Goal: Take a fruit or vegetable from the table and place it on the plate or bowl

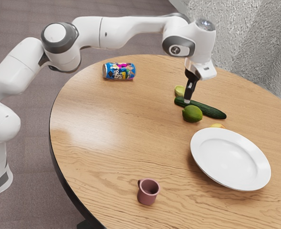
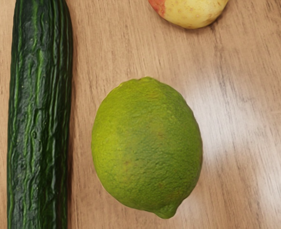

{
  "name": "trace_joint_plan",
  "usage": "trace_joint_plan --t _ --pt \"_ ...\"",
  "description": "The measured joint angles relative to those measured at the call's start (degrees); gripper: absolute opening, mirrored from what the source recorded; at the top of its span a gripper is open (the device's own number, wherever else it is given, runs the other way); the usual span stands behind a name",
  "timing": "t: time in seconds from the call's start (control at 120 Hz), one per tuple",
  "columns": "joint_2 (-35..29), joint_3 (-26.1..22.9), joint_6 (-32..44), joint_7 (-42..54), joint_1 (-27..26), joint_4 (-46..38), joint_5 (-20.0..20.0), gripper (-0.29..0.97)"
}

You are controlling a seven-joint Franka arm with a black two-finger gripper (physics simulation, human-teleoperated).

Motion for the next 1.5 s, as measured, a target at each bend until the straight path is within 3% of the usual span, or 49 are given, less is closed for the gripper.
trace_joint_plan --t 0.167,0.942,1.383,1.5 --pt "0.2 1.0 0.0 -0.7 -0.3 0.2 -3.0 0.68" --pt "3.0 6.2 6.0 -3.2 -3.2 0.5 -2.4 0.68" --pt "5.6 6.5 10.1 -4.7 -3.2 0.5 -0.5 0.68" --pt "5.7 6.6 10.5 -4.9 -3.2 0.5 -0.5 0.51"
